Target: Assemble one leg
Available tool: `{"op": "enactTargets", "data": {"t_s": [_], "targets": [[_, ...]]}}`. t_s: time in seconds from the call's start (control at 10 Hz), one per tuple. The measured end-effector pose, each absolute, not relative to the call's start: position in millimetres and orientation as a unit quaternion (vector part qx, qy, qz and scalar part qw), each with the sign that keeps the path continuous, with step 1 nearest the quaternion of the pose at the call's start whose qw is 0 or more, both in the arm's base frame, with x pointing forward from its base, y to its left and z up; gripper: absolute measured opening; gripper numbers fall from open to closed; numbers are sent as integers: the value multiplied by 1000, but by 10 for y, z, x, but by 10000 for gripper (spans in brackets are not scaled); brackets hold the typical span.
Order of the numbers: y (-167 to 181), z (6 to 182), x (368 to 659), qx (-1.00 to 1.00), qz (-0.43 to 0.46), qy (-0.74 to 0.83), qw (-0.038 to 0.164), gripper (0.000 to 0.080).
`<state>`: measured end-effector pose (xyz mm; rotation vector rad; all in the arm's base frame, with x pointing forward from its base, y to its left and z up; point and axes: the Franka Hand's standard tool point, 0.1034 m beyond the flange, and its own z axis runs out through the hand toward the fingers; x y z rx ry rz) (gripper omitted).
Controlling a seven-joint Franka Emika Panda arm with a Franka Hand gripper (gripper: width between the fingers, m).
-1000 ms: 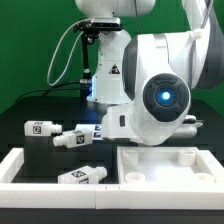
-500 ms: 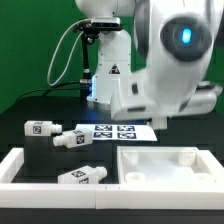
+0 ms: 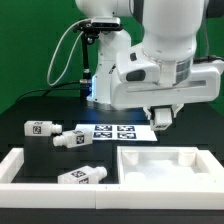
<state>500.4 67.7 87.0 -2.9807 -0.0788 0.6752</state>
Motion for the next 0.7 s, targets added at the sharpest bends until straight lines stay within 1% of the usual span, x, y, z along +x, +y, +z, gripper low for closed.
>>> {"op": "enactTargets", "data": {"t_s": [0.2,0.3,0.4,0.6,0.7], "targets": [[766,1023,5469,-988,136,-50,48,285],[788,1093,5670,-992,98,-57,49,285],[821,1142,5813,-996,54,-58,49,285],[785,1107,5707,-998,3,-55,43,285],[767,1103,5783,-997,-43,-52,40,285]]}}
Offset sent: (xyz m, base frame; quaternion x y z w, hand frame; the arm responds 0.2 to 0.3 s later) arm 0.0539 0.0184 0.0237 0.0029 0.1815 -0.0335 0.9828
